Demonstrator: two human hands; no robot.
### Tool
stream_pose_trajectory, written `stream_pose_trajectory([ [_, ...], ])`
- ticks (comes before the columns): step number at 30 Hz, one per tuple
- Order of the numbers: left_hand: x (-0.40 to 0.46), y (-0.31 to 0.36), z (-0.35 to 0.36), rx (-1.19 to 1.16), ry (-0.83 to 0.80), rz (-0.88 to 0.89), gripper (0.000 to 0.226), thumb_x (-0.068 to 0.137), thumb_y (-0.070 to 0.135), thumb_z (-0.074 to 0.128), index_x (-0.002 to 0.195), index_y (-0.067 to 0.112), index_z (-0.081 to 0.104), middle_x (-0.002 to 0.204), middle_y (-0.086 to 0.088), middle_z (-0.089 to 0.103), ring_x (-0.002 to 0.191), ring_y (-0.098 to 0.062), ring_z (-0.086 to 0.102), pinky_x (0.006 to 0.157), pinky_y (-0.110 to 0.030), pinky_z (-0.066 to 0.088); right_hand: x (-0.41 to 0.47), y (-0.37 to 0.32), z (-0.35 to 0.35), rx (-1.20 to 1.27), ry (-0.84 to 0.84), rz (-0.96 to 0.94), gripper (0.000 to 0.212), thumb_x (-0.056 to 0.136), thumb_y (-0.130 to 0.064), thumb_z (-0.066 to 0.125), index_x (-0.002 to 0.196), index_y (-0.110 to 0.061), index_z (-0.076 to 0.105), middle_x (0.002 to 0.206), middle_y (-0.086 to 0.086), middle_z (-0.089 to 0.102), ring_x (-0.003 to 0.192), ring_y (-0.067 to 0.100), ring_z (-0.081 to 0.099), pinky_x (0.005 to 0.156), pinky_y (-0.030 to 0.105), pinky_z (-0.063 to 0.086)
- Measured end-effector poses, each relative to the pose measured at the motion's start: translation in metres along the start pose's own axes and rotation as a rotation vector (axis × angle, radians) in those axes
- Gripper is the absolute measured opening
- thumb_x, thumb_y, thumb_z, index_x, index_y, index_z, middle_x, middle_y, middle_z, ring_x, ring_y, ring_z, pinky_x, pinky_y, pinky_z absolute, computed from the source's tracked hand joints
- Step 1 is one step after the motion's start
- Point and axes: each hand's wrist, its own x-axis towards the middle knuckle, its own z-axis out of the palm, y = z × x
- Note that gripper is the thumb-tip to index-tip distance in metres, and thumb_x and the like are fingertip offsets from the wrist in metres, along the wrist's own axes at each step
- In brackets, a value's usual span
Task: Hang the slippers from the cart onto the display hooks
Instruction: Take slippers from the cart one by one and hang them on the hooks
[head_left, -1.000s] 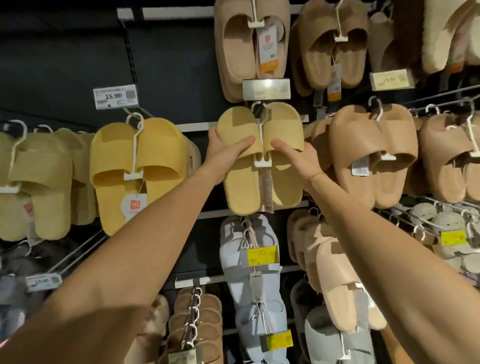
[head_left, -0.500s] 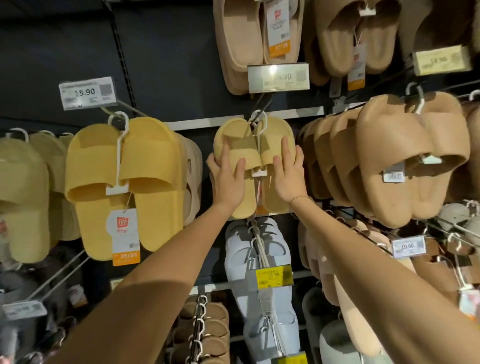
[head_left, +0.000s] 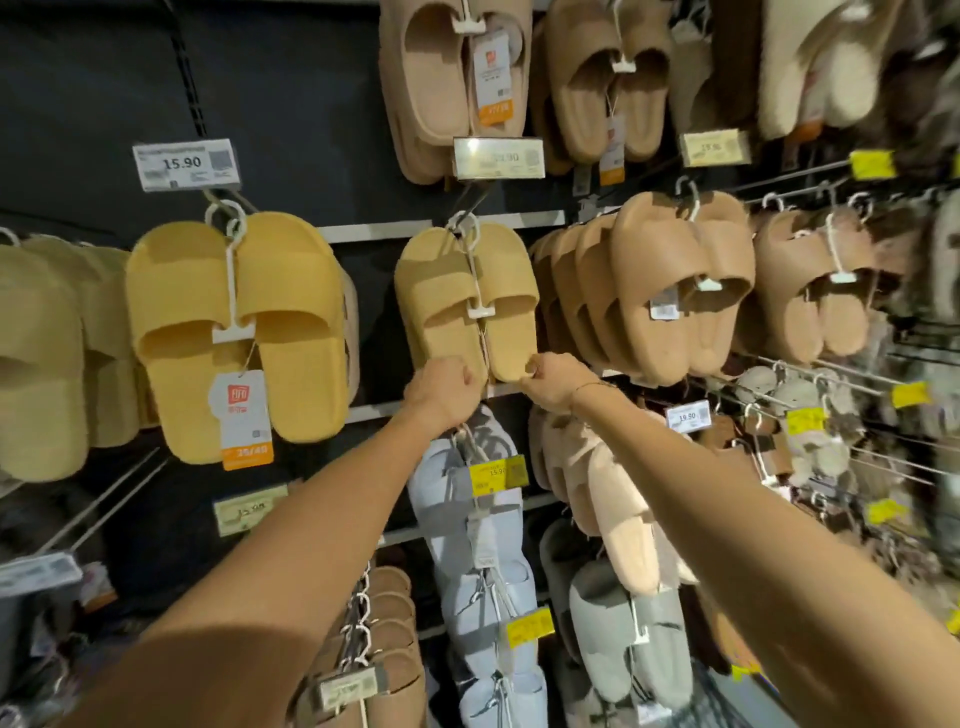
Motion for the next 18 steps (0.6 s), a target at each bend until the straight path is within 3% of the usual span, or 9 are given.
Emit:
stream_pose_trajectory([
  [3,-0.045,0.011,0.008,0.039,-0.343,0.21,0.025,0.095,0.025,0.052,0.09,0.01,0.071,0.093,-0.012,0.071,0.091,-0.031,0.068,0.079,-0.044,0.056,-0.073,0.015,-0.008,-0.015,-0.227,0.23,0.04,0.1,-0.026,0.05,0.133,-0.005,0.057,0.136,0.017,0.059,0.089,0.028,0.059,0.068,0.026,0.052],
  [5,-0.078,0.023,0.017,0.137,-0.72,0.265,0.023,0.098,0.032,0.055,0.1,0.014,0.068,0.098,-0.01,0.073,0.088,-0.024,0.072,0.079,-0.043,0.057,-0.117,0.022,-0.014,-0.205,-0.392,0.352,0.043,0.097,-0.034,0.057,0.133,-0.009,0.06,0.134,0.01,0.062,0.106,0.028,0.063,0.086,0.023,0.054],
  [6,-0.095,0.029,0.023,0.208,-0.898,0.245,0.024,0.099,0.038,0.056,0.106,0.017,0.064,0.099,-0.007,0.074,0.086,-0.021,0.072,0.081,-0.04,0.057,-0.142,0.021,-0.015,-0.268,-0.534,0.39,0.048,0.089,-0.046,0.064,0.125,-0.015,0.066,0.124,0.004,0.069,0.11,0.024,0.067,0.094,0.029,0.054],
  [8,-0.127,0.04,0.041,0.355,-1.118,0.227,0.031,0.1,0.043,0.057,0.118,0.018,0.059,0.096,-0.003,0.073,0.085,-0.021,0.072,0.094,-0.042,0.054,-0.156,0.045,0.006,-0.292,-0.669,0.386,0.061,0.072,-0.065,0.064,0.116,-0.023,0.071,0.103,-0.006,0.076,0.098,0.017,0.073,0.093,0.041,0.056],
  [9,-0.142,0.046,0.05,0.394,-1.16,0.253,0.037,0.1,0.044,0.057,0.123,0.016,0.058,0.096,-0.003,0.073,0.086,-0.023,0.072,0.097,-0.043,0.053,-0.168,0.055,0.014,-0.323,-0.672,0.348,0.062,0.071,-0.066,0.061,0.116,-0.024,0.07,0.098,-0.008,0.076,0.09,0.014,0.074,0.088,0.041,0.057],
  [11,-0.169,0.052,0.074,0.397,-1.169,0.341,0.042,0.1,0.044,0.057,0.127,0.011,0.059,0.108,-0.01,0.074,0.085,-0.025,0.07,0.088,-0.039,0.056,-0.219,0.059,0.018,-0.395,-0.646,0.342,0.036,0.086,-0.053,0.058,0.099,-0.019,0.064,0.09,-0.006,0.068,0.077,0.013,0.066,0.084,0.04,0.058],
  [13,-0.191,0.062,0.097,0.352,-1.146,0.43,0.04,0.1,0.04,0.057,0.124,0.008,0.06,0.113,-0.016,0.072,0.08,-0.027,0.065,0.072,-0.033,0.053,-0.272,0.058,0.019,-0.473,-0.625,0.352,0.027,0.1,-0.039,0.05,0.083,-0.017,0.048,0.094,0.0,0.055,0.083,0.019,0.052,0.096,0.041,0.05],
  [16,-0.226,0.079,0.127,0.25,-1.216,0.494,0.038,0.1,0.033,0.058,0.118,0.0,0.061,0.104,-0.023,0.071,0.071,-0.026,0.058,0.073,-0.036,0.049,-0.331,0.081,0.031,-0.482,-0.713,0.436,0.03,0.102,-0.041,0.044,0.09,-0.016,0.054,0.106,0.003,0.06,0.083,0.02,0.058,0.085,0.037,0.048],
  [18,-0.255,0.094,0.144,0.249,-1.226,0.588,0.037,0.1,0.036,0.057,0.118,0.004,0.065,0.098,-0.013,0.07,0.071,-0.022,0.06,0.07,-0.033,0.05,-0.363,0.111,0.048,-0.412,-0.76,0.497,0.033,0.105,-0.038,0.039,0.103,-0.011,0.058,0.116,0.004,0.064,0.094,0.021,0.065,0.078,0.034,0.047],
])
